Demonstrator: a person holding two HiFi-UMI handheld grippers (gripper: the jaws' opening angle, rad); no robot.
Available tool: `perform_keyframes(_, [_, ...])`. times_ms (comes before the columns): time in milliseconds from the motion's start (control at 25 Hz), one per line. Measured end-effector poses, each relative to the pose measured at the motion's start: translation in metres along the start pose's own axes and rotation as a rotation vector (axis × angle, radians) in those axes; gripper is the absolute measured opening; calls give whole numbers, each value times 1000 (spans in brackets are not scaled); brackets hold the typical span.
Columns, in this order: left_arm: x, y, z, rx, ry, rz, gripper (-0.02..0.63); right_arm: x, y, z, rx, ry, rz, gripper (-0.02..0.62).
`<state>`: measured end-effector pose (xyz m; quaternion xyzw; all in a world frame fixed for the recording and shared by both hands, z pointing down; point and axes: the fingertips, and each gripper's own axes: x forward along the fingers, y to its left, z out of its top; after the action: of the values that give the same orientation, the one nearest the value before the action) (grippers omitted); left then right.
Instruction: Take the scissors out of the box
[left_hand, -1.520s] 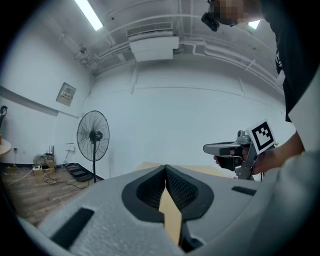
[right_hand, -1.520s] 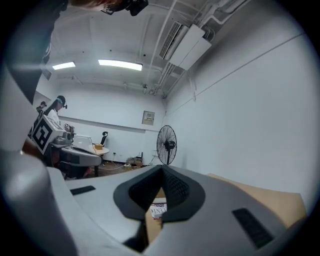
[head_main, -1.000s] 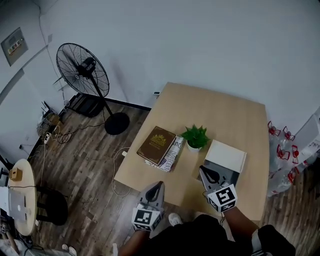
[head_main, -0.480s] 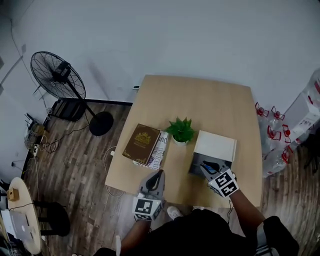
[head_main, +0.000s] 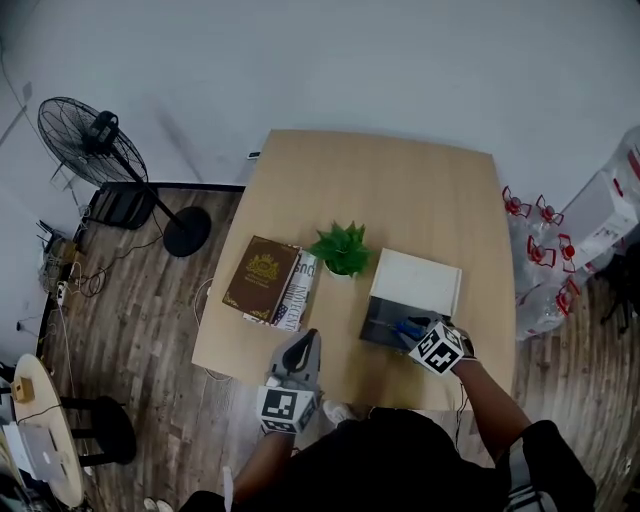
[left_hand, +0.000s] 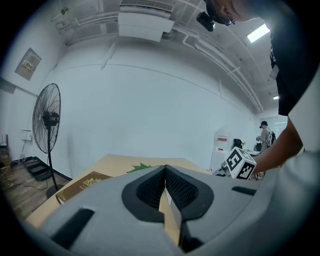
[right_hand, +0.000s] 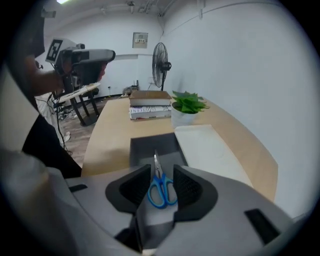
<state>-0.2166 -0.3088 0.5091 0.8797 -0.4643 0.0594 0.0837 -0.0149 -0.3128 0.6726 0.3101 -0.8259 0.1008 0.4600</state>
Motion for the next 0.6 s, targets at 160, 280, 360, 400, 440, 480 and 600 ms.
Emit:
perform_keyframes(160, [11,0,-4,-2,14,17,5,25,3,-20,-85,94,58,140])
perform_keyframes(280, [18,-1,-1,-5,11,27,5,38,4,-32,-106,147,94,140])
perform_keyframes(360, [21,0,-1,-8,14,37,5,45,3,-39,-92,181,119,140])
perform_keyframes(400, [22,1,0,-8,11,41,5,47,3,-44,-90,202,130,140])
perform_keyframes(440, [23,1,0,-8,10,45,5,49,3,-48,-91,223,141,140])
perform_keyframes(480, [24,1,-1,-9,14,48,5,50,4,-52,-91,240,152,140])
perform_keyframes(600, [25,4,0,-9,6,64,5,54,5,-56,-97,268,168,140])
